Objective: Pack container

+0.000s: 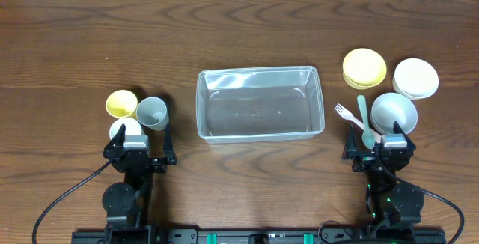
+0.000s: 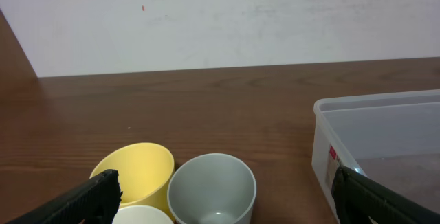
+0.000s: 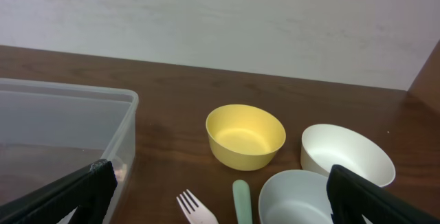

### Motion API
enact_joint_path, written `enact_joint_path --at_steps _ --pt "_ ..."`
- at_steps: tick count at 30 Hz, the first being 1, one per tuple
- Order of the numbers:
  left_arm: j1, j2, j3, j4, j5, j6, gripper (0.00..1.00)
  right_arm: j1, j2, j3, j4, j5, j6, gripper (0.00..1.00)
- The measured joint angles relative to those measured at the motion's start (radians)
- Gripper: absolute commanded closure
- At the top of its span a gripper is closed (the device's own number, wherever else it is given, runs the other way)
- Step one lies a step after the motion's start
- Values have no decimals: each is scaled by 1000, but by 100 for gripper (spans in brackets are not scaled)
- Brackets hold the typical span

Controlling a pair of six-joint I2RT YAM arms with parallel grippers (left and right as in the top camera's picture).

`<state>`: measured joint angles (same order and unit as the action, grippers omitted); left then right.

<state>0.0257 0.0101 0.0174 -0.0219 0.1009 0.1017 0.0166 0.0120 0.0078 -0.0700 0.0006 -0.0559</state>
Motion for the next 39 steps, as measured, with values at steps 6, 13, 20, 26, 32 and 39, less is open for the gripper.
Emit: enact_joint_path --at_steps 6,13,20,26,32,39 --pt "0 0 0 0 0 0 2 0 0 0 0 0 0 1" --pt "0 0 0 3 0 0 2 0 0 0 0 -3 6 1" --pt "0 0 0 0 0 0 2 0 0 0 0 -4 68 1" --pt "0 2 2 -4 0 -52 2 0 4 0 0 -4 90 1" --pt "0 60 19 -29 1 -85 2 0 76 0 0 -8 131 1" --pt "0 241 101 -58 4 -105 2 0 213 10 -3 -35 168 1"
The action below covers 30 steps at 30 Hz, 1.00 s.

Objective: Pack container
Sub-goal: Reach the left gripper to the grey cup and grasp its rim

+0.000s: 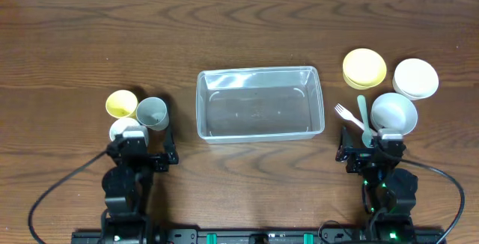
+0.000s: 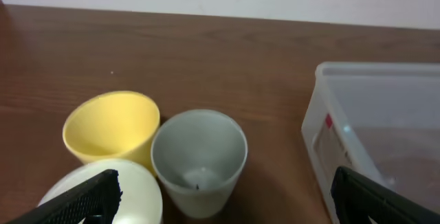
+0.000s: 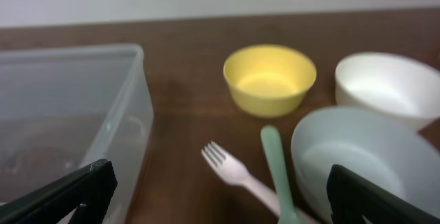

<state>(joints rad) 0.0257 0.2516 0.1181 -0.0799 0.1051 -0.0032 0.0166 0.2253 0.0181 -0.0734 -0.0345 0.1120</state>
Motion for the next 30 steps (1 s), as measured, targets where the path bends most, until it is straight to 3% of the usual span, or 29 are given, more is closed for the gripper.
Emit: enact_joint_path --at_steps 7,23,30 --pt "0 203 206 -89 21 -1 2 0 148 145 -90 -22 11 1" --pt "0 684 881 -881 36 -51 2 0 740 861 -747 -40 14 1" --pt "0 958 1154 -1148 173 -53 2 0 981 1115 -963 -58 5 1"
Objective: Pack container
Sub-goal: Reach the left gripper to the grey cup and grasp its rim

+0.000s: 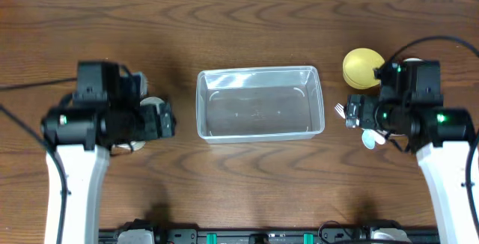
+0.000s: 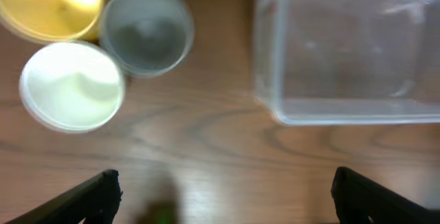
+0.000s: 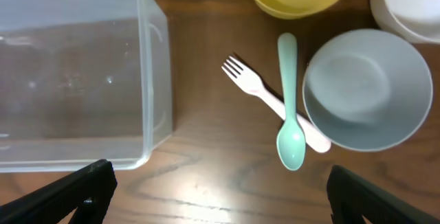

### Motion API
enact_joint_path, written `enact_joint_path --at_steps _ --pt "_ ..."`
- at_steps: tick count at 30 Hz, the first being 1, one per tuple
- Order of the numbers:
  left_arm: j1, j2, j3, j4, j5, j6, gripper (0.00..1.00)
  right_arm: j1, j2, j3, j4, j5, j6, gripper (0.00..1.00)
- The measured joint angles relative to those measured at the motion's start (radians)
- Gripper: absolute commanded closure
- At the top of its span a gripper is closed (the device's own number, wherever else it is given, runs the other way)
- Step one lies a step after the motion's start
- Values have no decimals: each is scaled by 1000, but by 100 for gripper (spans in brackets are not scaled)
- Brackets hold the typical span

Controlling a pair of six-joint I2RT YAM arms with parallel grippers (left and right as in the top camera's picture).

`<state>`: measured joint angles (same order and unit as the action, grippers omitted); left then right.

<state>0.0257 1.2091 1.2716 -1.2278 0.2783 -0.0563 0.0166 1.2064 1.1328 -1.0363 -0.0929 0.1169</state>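
The clear plastic container [image 1: 258,103] lies empty in the middle of the table. My left gripper [image 2: 223,196] hangs open high above the table, looking straight down. Below it stand a yellow cup [image 2: 51,4], a grey cup [image 2: 146,28] and a white cup [image 2: 72,85], left of the container's wall [image 2: 271,59]. My right gripper [image 3: 220,196] is open too, above a pale fork [image 3: 265,97] crossed by a green spoon [image 3: 289,107]. Beside those sit a grey bowl [image 3: 368,90], a yellow bowl and a white bowl [image 3: 412,4].
Both arms cover much of the cups and bowls in the overhead view; only the yellow bowl [image 1: 361,66] shows well there. Bare wooden table [image 1: 254,177] lies in front of the container.
Both arms have risen from low at the table's front edge to high over their object groups. The wrist cameras now look straight down. Both grippers stay open and hold nothing.
First both arms rested low at the front edge, looking level across the table at the cups and bowls. Then both wrist views had tipped downward a little. Now the arms stand high over the cups and the bowls. No object has moved.
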Motion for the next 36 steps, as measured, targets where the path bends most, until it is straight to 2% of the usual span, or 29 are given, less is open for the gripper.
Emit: enact_joint_path --at_steps 4,7,18,23,32,36 --pt "0 60 58 66 55 0 2 0 23 31 5 -5 -27 1" --pt "0 92 68 113 42 -23 2 0 24 31 2 -5 -38 1" --pt "1 389 70 111 -31 -71 0 0 65 31 -6 -5 -46 1" --pt "0 487 70 116 -48 -80 20 0 101 31 -7 -5 -46 1" --pt "-8 592 70 177 -108 -78 28 0 156 31 -7 -5 -45 1" --pt "-35 598 70 213 -155 -76 39 0 179 31 -7 -5 -44 2"
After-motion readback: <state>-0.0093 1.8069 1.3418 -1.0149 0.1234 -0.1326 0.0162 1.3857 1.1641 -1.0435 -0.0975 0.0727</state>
